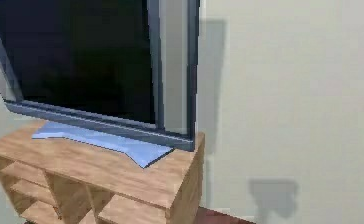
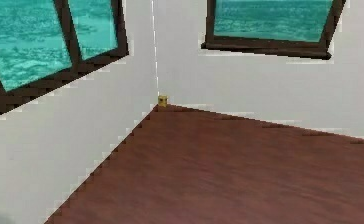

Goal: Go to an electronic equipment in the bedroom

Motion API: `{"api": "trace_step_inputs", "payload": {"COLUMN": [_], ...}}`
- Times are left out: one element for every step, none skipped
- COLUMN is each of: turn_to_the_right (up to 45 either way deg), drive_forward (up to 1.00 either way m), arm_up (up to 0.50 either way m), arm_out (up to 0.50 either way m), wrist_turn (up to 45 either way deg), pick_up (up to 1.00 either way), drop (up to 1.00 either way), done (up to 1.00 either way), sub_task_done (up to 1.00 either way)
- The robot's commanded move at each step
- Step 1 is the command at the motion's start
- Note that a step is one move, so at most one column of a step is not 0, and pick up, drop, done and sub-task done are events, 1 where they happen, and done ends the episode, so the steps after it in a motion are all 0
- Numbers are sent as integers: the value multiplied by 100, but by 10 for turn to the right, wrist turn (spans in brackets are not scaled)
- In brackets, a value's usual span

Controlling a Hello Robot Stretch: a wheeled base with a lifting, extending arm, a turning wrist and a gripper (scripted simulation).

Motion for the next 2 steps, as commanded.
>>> {"api": "trace_step_inputs", "payload": {"turn_to_the_right": [-240,0], "drive_forward": [0,0], "arm_up": [0,0], "arm_out": [0,0], "wrist_turn": [0,0], "pick_up": [0,0], "drop": [0,0], "done": [0,100], "sub_task_done": [0,0]}}
